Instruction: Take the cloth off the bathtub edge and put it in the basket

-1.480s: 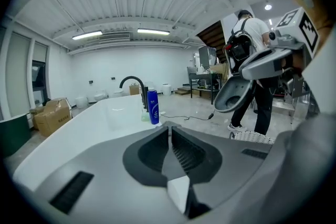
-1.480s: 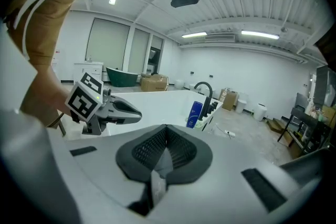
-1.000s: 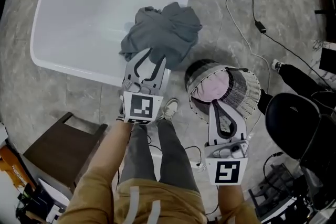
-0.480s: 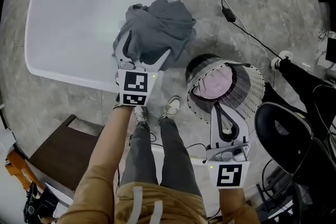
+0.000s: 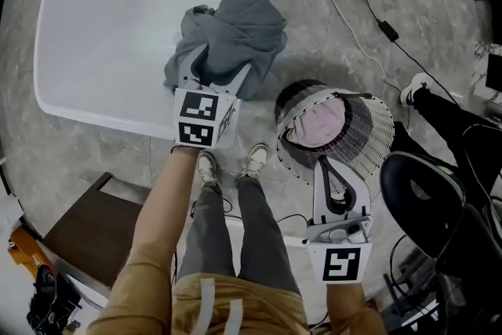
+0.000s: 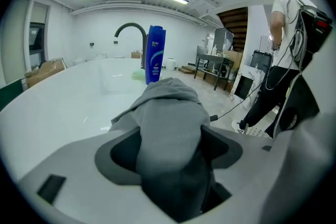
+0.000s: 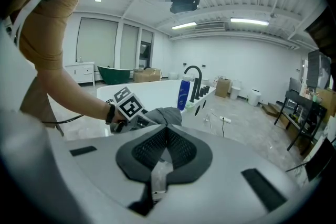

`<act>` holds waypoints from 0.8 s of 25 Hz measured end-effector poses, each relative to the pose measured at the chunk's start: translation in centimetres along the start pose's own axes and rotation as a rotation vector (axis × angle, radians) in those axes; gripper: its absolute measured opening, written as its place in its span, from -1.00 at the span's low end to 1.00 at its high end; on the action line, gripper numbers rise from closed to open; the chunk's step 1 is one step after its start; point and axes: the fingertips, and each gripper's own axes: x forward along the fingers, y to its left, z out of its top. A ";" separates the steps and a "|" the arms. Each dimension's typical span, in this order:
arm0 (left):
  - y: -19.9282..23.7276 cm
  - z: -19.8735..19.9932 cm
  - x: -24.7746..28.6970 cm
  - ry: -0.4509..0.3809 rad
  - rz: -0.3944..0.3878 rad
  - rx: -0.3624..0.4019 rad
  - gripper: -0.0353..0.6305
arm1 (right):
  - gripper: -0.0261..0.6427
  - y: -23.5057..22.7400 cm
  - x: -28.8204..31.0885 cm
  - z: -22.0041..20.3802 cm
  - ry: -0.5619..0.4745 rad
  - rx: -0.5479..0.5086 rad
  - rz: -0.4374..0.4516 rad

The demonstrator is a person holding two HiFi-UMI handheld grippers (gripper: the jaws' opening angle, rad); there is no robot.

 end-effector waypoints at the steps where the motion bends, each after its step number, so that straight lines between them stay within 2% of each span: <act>1: 0.0 0.1 -0.5 -0.021 0.015 0.010 0.07 | -0.90 0.0 -0.1 0.0 -0.003 0.000 0.000; 3: -0.1 0.2 -1.5 -0.048 0.041 0.022 -0.33 | -0.90 0.2 -0.2 0.0 -0.009 -0.007 0.001; 5: 0.0 0.2 -2.4 -0.062 0.056 0.017 -0.50 | -0.90 0.3 -0.5 0.0 -0.011 -0.010 0.001; 10: 0.2 2.2 -6.5 -0.127 0.067 -0.010 -0.58 | -0.91 0.9 -1.4 1.1 -0.032 -0.006 0.000; 15: 0.8 6.5 -12.6 -0.252 0.080 -0.034 -0.59 | -0.90 1.7 -2.1 2.9 -0.062 -0.019 -0.011; 20: -0.3 11.5 -21.5 -0.337 0.072 -0.017 -0.59 | -0.91 3.9 -4.8 7.5 -0.112 0.003 -0.018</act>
